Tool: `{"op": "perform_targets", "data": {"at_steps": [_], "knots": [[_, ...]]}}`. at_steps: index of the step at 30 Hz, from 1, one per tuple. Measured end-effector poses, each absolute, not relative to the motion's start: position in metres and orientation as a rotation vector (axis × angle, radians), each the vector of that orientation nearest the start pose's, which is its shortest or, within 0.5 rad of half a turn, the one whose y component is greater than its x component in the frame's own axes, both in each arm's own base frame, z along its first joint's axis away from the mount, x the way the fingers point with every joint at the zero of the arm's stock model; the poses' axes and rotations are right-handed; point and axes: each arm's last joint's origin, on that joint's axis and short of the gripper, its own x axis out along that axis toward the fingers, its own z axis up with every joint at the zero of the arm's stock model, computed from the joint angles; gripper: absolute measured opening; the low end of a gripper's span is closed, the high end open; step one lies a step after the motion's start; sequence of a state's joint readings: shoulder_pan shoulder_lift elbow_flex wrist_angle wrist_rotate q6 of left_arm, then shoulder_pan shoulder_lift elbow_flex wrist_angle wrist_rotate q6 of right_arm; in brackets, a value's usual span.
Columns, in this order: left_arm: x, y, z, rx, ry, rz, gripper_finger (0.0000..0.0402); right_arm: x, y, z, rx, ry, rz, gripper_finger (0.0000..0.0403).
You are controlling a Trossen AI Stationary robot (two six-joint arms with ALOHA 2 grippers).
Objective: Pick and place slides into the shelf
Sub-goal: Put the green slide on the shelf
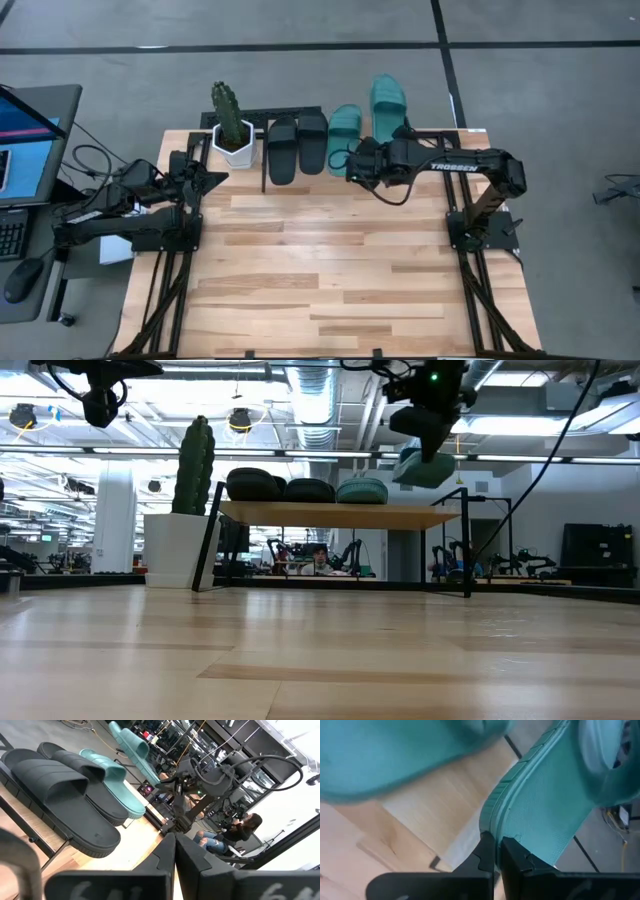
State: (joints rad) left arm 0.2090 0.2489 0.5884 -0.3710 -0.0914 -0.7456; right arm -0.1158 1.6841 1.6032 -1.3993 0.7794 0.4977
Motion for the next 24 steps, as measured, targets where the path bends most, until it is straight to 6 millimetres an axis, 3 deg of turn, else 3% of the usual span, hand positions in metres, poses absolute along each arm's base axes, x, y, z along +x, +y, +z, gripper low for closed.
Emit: {"op": "perform_targets", "data": {"at_steps": [8,24], "knots": [[0.070,0.017,0.304,-0.742,-0.082,0.298,0.0000,0.311,-0.068,0.316,-0.062,1.159,-1.005,0.0000],[0.070,0.017,0.304,-0.742,-0.081,0.298,0.0000,0.316,-0.057,0.310,-0.009,1.165,-0.919,0.0000]]}}
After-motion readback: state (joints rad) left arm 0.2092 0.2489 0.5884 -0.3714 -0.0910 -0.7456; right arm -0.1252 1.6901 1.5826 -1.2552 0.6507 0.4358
